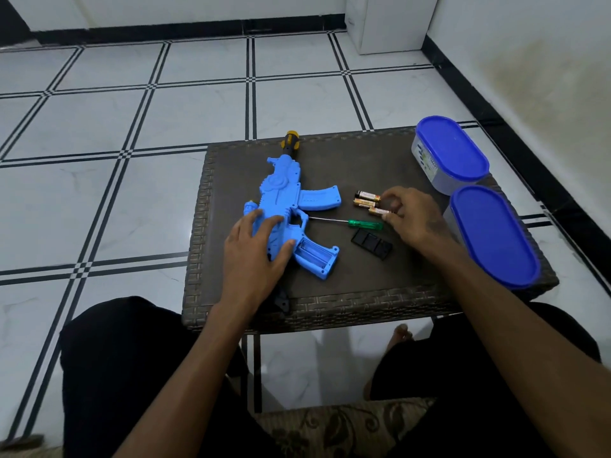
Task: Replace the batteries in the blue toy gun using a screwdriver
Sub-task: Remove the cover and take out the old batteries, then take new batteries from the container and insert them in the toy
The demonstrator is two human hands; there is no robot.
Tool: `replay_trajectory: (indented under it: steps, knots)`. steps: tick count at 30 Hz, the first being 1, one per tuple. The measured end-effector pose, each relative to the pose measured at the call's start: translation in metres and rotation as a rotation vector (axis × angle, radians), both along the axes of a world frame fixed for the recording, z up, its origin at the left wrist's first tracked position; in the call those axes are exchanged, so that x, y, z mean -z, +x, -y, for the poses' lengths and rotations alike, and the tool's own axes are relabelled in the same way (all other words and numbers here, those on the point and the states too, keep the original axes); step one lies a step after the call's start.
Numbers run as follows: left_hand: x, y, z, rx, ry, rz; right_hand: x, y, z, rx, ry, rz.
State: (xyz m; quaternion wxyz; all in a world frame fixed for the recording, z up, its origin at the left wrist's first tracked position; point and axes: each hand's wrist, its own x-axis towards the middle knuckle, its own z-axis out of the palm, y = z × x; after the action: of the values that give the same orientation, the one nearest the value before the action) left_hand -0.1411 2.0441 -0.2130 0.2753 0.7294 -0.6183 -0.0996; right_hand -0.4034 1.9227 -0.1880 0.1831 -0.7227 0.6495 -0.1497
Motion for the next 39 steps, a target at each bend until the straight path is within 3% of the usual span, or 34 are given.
replay_trajectory:
  steps: [4,8,10,20,31,39]
  knots:
    - [0.001,0.0,0.001,-0.005,0.029,0.029,-0.011,0.007,-0.022,-0.06,-0.173,0.064]
    - [-0.004,0.003,0.0,-0.007,0.145,-0.159,-0.011,0.019,-0.055,-0.224,-0.017,-0.187]
    - [-0.005,0.006,-0.002,0.021,0.168,-0.159,-0.008,0.02,-0.064,-0.225,0.058,-0.278]
    - [-0.002,0.009,-0.009,0.015,0.137,-0.15,-0.007,0.025,-0.068,-0.143,0.131,-0.006]
    - [-0.002,0.009,-0.011,0.002,0.123,-0.136,-0.003,0.024,-0.063,-0.195,0.114,-0.09]
    - [-0.027,-0.016,0.009,0.101,0.029,-0.042,-0.054,-0.033,0.004,0.038,-0.273,-0.008]
